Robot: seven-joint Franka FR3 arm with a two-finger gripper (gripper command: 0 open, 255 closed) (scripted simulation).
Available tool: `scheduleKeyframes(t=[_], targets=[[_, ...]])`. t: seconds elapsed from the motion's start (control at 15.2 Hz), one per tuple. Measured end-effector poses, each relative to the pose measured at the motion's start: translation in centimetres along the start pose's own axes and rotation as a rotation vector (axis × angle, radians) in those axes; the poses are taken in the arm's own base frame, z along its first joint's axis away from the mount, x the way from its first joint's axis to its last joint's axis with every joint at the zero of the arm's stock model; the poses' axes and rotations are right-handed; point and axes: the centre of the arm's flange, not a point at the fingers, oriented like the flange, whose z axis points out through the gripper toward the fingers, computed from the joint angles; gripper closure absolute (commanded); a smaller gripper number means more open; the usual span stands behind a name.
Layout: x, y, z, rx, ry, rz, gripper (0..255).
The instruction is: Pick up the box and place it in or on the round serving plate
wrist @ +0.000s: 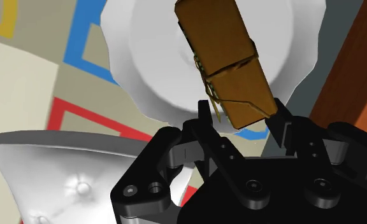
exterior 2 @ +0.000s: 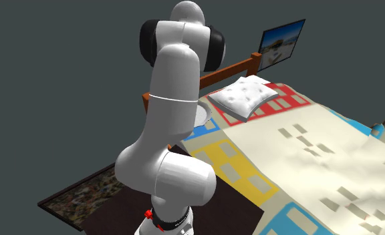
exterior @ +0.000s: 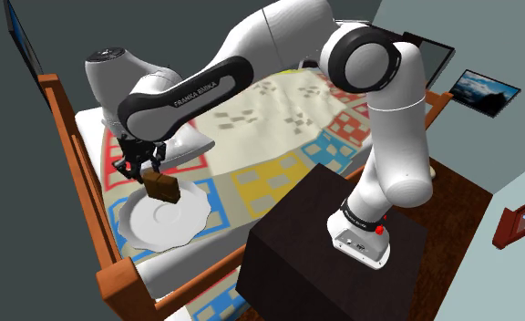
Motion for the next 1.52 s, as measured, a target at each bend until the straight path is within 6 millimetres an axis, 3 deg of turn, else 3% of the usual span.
scheduleKeyframes(t=[1.12, 1.52], targets=[[0.2, -0.7, 8.7, 0.0, 0.0, 0.001, 255], [0.1, -0.7, 9.2, 0.0, 0.0, 0.001, 255]])
